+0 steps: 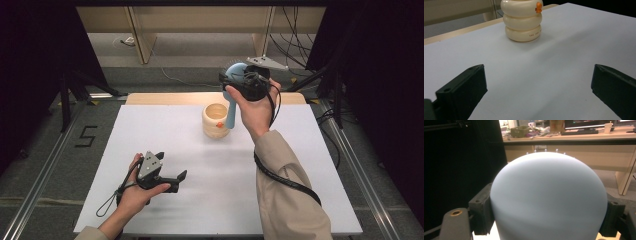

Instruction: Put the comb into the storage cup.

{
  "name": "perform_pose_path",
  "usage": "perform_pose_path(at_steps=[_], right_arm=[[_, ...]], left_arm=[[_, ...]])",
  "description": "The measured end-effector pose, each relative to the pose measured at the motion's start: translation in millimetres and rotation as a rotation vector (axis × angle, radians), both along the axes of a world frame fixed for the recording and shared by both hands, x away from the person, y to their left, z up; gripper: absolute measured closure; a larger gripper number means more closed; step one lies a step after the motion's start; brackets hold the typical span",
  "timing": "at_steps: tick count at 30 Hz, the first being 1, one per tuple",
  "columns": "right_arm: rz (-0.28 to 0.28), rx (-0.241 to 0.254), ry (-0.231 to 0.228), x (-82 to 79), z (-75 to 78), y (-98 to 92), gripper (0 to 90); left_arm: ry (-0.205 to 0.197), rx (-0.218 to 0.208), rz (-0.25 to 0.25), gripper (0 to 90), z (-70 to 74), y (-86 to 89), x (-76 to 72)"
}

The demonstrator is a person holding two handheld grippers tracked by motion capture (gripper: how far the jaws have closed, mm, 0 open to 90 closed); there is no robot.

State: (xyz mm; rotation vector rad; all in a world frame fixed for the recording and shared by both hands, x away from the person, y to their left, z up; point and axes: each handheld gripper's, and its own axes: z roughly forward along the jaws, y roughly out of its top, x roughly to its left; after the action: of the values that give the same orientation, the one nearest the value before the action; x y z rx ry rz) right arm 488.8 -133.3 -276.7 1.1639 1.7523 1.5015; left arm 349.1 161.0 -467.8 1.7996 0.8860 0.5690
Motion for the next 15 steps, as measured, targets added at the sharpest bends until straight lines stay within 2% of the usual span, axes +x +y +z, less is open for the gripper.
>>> perform_pose_path(at_steps=[15], right_arm=[[-0.006, -0.003, -0.01, 6.4, 3.6, 3.1, 20.8]], left_arm=[[-0.001, 0.005, 0.014, 0.0, -1.3, 8.2, -1.4]])
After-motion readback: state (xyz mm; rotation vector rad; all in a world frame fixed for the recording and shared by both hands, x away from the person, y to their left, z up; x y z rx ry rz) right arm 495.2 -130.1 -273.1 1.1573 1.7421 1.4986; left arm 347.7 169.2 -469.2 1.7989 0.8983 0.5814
